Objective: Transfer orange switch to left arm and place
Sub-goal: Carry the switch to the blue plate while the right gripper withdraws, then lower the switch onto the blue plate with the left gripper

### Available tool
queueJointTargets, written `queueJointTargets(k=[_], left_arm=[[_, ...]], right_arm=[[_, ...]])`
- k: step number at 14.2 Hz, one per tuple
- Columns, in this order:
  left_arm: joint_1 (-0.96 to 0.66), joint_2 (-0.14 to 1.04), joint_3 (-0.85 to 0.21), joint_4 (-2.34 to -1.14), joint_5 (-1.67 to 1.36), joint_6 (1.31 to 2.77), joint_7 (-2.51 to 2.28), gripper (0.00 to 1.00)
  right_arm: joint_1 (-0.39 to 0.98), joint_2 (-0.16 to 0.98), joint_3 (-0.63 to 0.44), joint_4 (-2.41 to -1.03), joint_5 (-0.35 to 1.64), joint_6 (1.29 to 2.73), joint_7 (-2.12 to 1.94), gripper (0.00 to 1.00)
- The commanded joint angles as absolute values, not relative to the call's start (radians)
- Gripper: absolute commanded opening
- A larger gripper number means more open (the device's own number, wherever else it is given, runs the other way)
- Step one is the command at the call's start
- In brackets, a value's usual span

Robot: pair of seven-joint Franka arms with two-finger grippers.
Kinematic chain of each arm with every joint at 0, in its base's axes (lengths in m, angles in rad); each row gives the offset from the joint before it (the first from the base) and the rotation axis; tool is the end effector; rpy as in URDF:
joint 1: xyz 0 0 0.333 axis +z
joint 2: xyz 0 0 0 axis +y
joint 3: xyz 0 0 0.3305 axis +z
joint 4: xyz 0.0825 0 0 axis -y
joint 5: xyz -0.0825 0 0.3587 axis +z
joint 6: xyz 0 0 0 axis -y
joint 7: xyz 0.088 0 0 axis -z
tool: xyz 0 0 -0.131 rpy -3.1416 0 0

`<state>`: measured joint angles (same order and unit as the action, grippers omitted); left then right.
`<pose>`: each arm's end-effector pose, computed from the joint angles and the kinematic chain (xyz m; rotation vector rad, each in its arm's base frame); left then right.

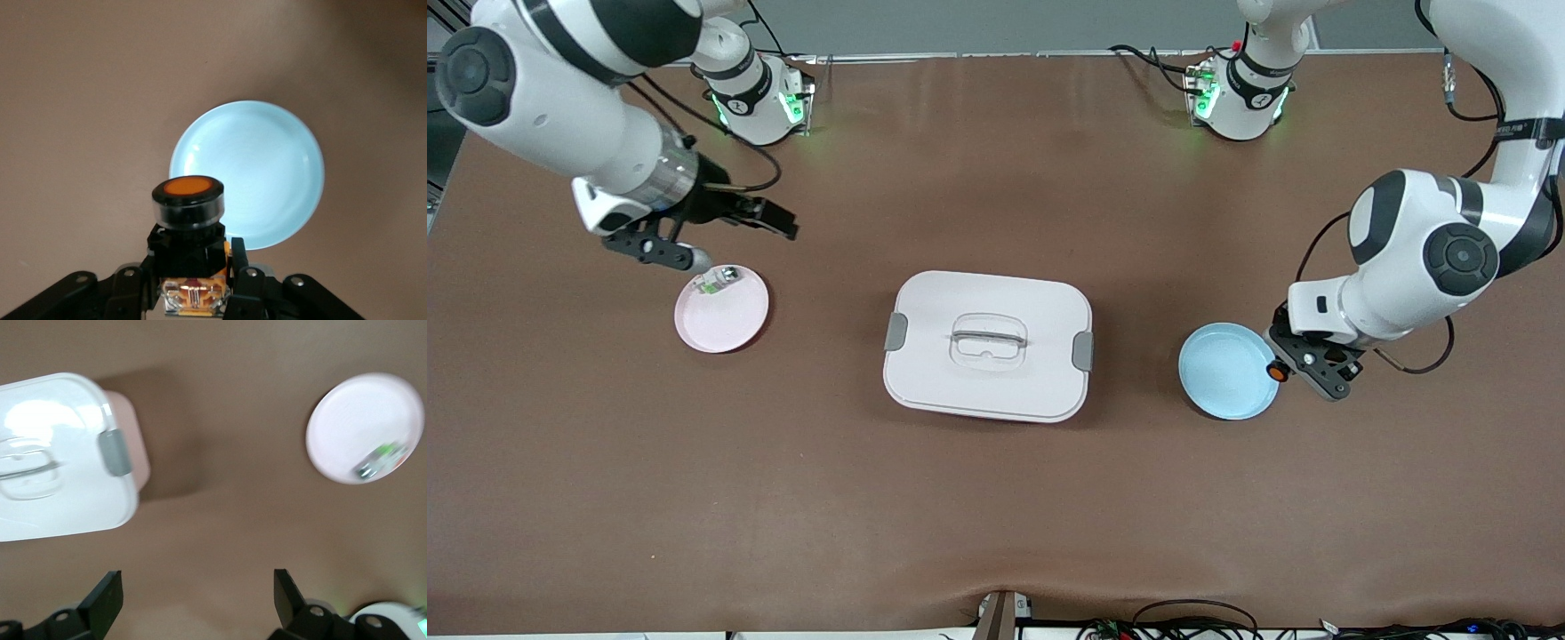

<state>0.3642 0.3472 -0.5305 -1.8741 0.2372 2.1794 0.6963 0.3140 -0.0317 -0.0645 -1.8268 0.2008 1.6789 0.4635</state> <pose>0.6048 -0.0674 0.3553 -2.7566 1.4537 -0.0121 0.4911 0.1496 0.5287 -2.9599 0.3678 0.2674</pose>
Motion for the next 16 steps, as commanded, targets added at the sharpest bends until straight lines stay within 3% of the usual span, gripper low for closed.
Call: queueJointTargets(k=[1,7,12,16], left_arm=[[0.39,0.403,-0.541,-1.865,0.346,2.238,0.843,0.0],[0.434,0.529,-0.54,-1.862,0.388,2.33,1.141,0.0],[0.408,0.535,-0.546,-1.893,0.388,2.33,1.288,0.0],[0.391,0.54,-0.546,-1.968,0.425,2.404,1.266,0.0]], right_arm=[[0.158,-0.081,-0.048,-1.894,0.167,1.689,0.235,1.0],[-0.047,-0.095,-0.049,-1.841,0.109,1.634,0.014,1.0],[-0.048,-0.072,-0.044,-1.625,0.045,1.493,0.023,1.0],[-0.06,-0.049,-0.048,-1.546,0.043,1.491,0.015,1.0]])
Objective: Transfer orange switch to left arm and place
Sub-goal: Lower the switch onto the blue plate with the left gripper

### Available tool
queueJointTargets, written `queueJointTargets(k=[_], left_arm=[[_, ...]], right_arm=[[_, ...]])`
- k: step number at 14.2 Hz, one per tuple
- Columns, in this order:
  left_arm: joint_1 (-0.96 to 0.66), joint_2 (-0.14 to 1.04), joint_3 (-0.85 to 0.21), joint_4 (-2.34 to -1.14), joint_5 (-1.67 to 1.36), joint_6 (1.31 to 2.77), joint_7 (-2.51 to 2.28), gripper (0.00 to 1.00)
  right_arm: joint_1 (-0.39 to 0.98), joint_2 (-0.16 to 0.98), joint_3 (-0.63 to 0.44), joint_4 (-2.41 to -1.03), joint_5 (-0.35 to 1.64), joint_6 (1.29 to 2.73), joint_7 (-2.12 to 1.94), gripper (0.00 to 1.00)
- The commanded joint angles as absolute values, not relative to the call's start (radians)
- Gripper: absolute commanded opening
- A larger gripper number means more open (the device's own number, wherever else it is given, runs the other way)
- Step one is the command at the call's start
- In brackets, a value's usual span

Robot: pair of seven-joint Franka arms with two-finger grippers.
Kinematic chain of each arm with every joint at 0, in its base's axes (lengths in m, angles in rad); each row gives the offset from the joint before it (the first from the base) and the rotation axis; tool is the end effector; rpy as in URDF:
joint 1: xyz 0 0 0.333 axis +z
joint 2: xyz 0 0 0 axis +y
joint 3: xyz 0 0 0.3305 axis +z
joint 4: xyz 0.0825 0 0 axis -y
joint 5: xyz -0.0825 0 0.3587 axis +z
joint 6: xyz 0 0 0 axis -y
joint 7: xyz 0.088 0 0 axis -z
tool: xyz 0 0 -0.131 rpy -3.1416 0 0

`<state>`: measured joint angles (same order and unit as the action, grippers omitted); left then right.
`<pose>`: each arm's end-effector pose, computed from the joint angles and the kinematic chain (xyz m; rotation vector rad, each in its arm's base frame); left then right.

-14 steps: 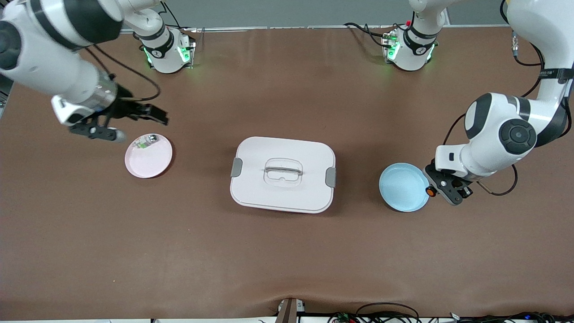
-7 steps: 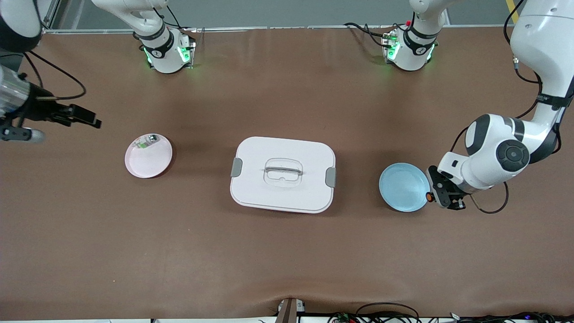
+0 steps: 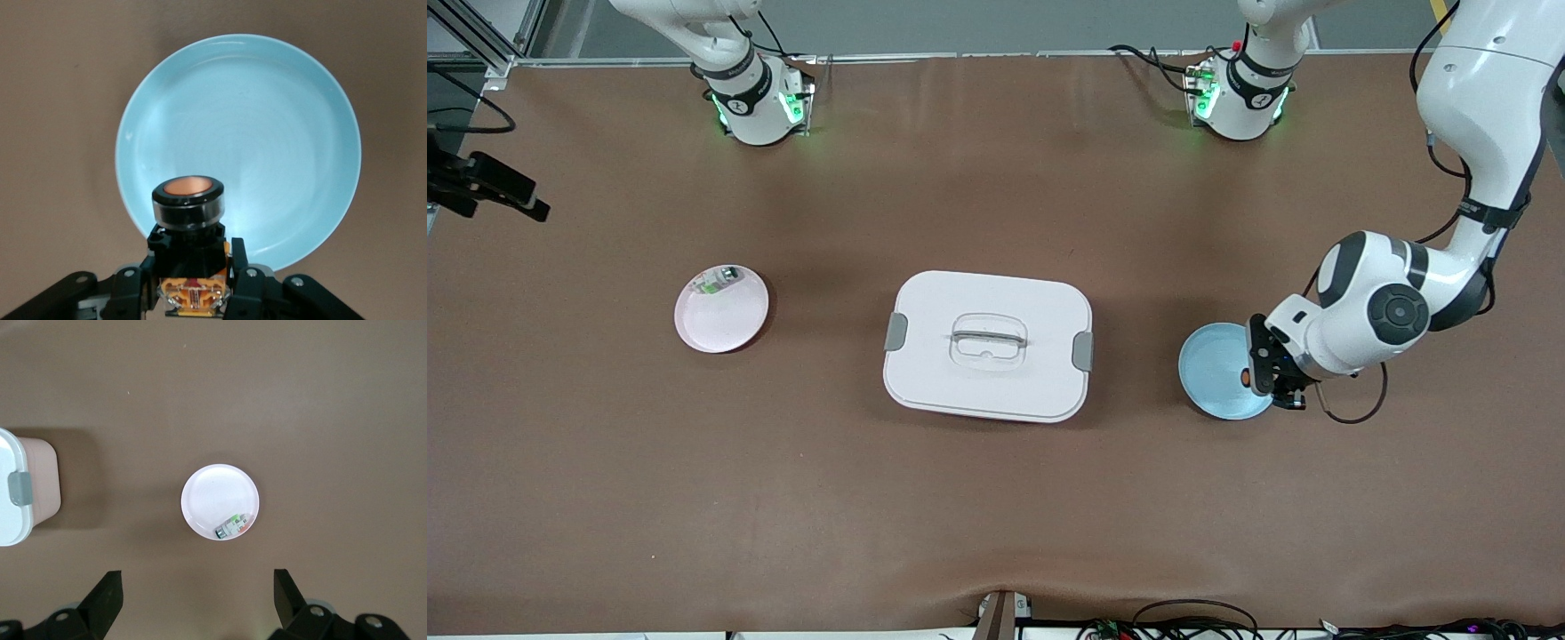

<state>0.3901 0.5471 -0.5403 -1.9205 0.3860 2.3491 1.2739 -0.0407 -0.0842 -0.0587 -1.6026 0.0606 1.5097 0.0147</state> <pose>0.6084 -0.0631 0.2446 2.1381 -2.2893 -0.0169 0.4934 -0.0423 0.6389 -3.0711 0.1698 0.0093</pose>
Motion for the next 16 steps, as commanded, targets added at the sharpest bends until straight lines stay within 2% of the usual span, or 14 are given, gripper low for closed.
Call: queueJointTargets(k=[1,5,11,12,14,16], left_arm=[[0.376,0.54,-0.546,-1.974,0.449,2.408,1.249,0.0],[0.345,0.541,-0.546,-2.026,0.632,2.413,1.043,0.0],[0.353,0.554,-0.548,-2.054,0.641,2.433,0.962,0.0],[0.345,0.555,-0.548,-2.054,0.641,2.439,0.96,0.07],[0.354,0.561,-0.548,-2.054,0.641,2.451,0.947,1.0],[0.354,0.551,-0.549,-2.048,0.641,2.451,0.943,1.0]], right_arm=[[-0.067,-0.046,-0.049,-1.528,0.043,1.491,0.015,1.0],[-0.084,-0.043,-0.048,-1.496,0.035,1.499,0.011,1.0],[-0.074,-0.048,-0.044,-1.512,0.005,1.494,0.014,1.0],[-0.072,-0.049,-0.044,-1.519,0.005,1.497,0.015,1.0],[-0.072,-0.064,-0.043,-1.569,0.006,1.528,0.017,1.0],[-0.071,-0.103,-0.043,-1.629,0.006,1.572,0.018,1.0]])
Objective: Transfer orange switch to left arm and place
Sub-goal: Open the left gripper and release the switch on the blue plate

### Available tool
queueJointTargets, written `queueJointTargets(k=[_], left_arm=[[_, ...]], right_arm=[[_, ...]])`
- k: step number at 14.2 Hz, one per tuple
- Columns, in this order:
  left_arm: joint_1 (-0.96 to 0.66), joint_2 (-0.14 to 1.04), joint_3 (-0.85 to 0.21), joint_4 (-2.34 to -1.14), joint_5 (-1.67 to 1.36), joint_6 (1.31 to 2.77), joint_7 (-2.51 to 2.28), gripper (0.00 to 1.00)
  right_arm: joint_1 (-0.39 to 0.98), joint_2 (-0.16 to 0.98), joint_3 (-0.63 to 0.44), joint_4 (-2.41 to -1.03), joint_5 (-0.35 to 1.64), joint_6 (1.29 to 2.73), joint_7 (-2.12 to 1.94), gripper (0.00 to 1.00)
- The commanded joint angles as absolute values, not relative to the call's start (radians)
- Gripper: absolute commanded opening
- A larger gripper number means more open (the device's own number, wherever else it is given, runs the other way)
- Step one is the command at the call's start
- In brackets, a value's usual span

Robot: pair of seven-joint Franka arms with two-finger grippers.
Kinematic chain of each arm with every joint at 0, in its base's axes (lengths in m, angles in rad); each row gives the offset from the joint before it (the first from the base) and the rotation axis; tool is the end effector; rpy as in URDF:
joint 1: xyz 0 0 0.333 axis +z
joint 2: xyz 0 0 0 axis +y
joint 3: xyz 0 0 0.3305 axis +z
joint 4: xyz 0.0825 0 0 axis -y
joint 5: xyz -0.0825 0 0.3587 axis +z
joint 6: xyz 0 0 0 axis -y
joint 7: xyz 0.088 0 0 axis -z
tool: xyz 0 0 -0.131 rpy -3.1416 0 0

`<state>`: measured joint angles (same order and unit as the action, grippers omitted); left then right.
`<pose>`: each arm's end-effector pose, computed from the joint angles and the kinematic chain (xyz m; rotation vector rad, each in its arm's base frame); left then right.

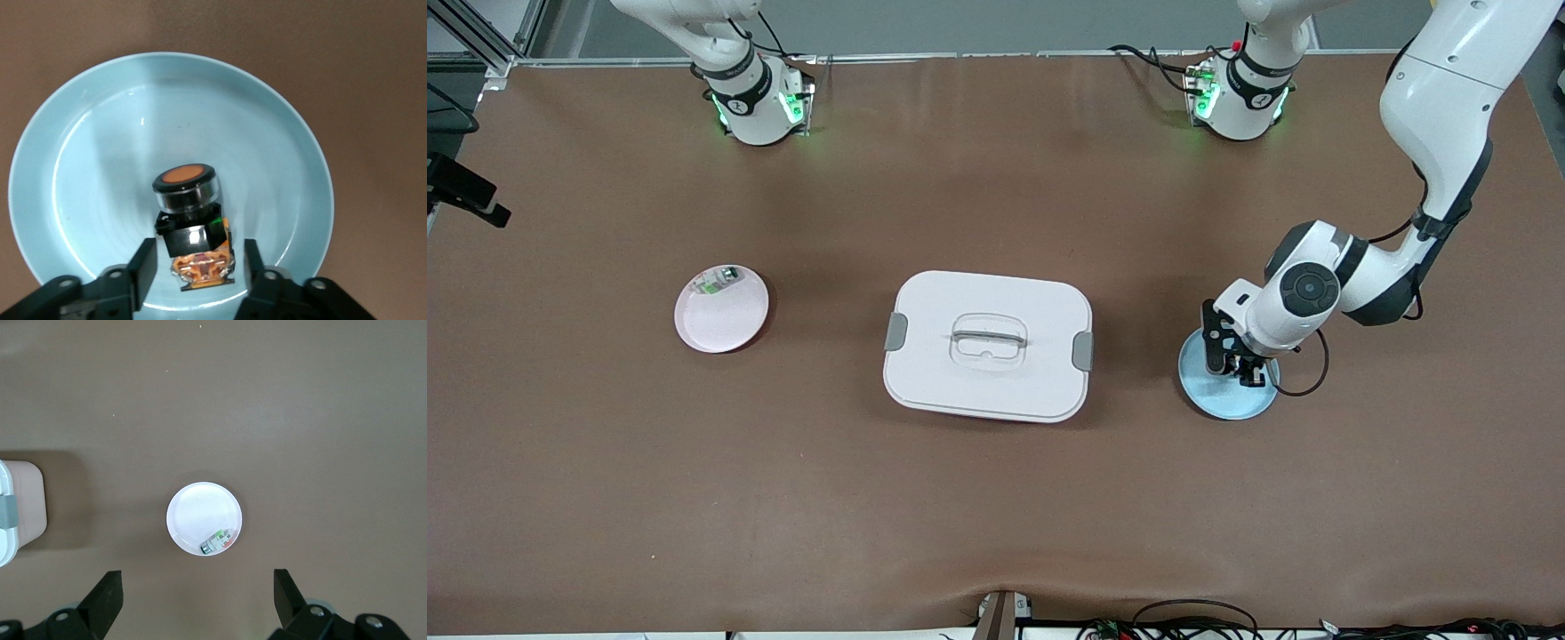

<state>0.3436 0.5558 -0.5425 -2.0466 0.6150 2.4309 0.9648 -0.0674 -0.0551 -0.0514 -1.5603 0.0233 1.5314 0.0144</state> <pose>0.5687 -0.1000 0.2028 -2.1426 2.1802 0.1112 0.5048 -0.0580 0.6447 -3.1098 0.2054 -0.0428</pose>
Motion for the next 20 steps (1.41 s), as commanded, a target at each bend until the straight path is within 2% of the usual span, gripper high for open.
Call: queueJointTargets(k=[1,5,8,20], left_arm=[[0.354,0.548,-0.549,-2.039,0.641,2.451,0.948,1.0],[0.357,0.483,-0.552,-1.981,0.548,2.413,0.913,1.0],[0.354,0.482,-0.554,-1.85,0.422,2.283,0.847,1.0],[0.353,0.356,-0.646,-1.611,0.279,1.898,-0.108,1.0]], right_arm=[[-0.072,-0.124,-0.043,-1.661,0.008,1.588,0.018,1.0],[-0.072,-0.164,-0.041,-1.718,0.008,1.621,0.018,1.0],[-0.068,-0.169,-0.035,-1.712,0.015,1.598,0.025,1.0],[-0.057,-0.176,-0.034,-1.715,0.014,1.595,0.025,1.0]])
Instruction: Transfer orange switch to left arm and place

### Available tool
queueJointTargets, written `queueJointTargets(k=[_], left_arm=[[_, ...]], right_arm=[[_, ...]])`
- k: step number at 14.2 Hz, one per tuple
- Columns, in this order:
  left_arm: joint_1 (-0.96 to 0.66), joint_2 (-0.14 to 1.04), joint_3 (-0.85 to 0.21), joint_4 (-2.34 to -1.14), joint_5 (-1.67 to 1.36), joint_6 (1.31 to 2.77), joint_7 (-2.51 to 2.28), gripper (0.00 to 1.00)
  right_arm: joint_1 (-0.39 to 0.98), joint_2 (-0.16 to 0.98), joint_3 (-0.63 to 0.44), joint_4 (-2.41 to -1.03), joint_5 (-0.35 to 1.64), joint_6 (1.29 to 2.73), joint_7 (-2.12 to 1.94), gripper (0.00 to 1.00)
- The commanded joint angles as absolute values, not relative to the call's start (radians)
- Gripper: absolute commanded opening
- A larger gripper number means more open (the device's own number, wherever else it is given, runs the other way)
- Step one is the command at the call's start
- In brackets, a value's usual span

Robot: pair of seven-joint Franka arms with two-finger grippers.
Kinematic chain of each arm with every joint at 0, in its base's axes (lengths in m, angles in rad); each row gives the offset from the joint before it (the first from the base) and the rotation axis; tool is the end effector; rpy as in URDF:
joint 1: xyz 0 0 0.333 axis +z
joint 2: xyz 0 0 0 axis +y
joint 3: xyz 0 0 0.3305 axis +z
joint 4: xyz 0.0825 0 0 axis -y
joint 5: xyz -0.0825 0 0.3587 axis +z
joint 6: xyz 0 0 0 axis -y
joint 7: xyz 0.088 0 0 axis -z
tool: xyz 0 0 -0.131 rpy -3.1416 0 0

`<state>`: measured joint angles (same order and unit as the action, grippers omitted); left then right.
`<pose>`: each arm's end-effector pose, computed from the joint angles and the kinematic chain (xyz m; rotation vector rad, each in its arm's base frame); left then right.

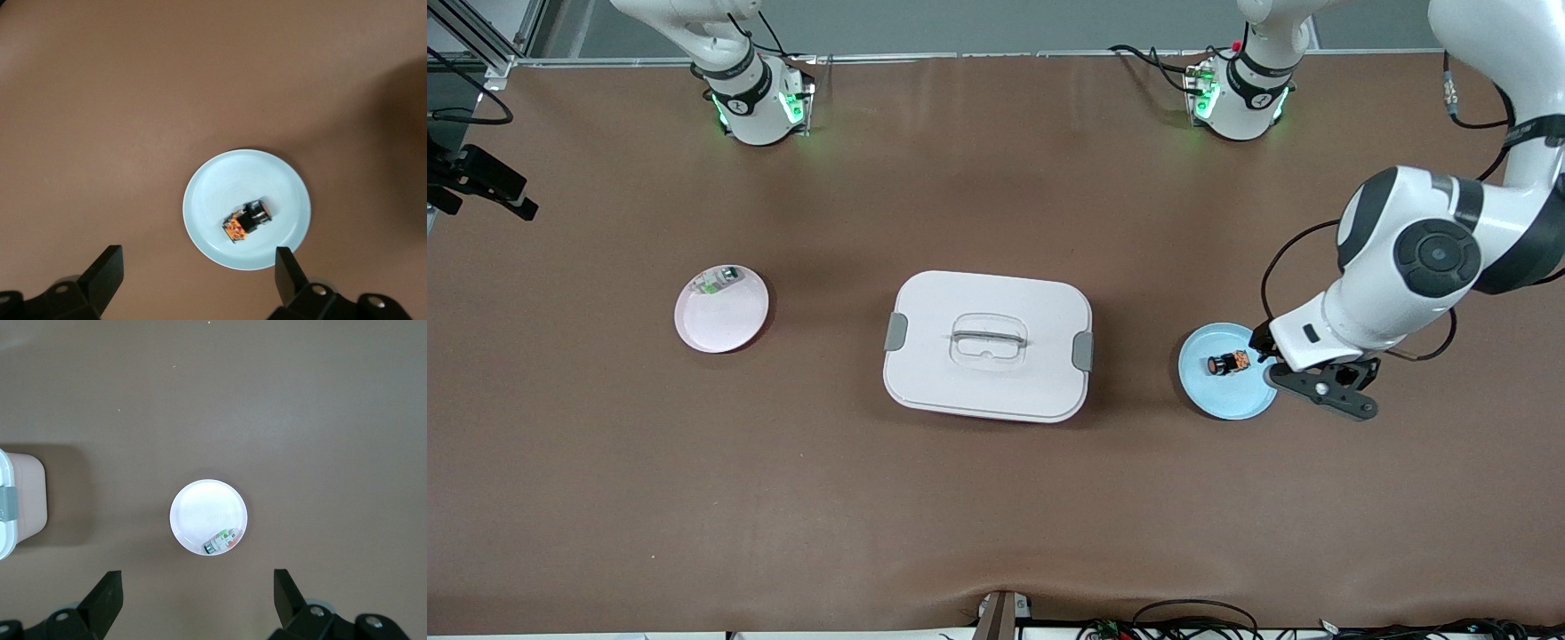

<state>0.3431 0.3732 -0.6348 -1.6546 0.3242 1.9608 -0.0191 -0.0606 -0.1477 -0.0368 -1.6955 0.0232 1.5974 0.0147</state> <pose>0.6229 -0.1129 0.4284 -3.0122 0.5495 -0.0388 0.4819 -0.0455 0.6363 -3.1092 0.1741 -0.0789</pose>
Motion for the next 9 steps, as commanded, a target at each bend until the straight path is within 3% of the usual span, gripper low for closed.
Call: queueJointTargets(k=[1,9], left_arm=[[0.35,0.351,-0.646,-1.589,0.272,1.875,-0.151,1.0],[0.347,0.308,-0.592,-1.56,0.29,1.844,-0.157,1.0]], right_arm=[[-0.057,-0.178,-0.026,-1.715,0.012,1.595,0.025,1.0],[-0.058,-0.184,-0.017,-1.71,0.006,1.589,0.025,1.0]])
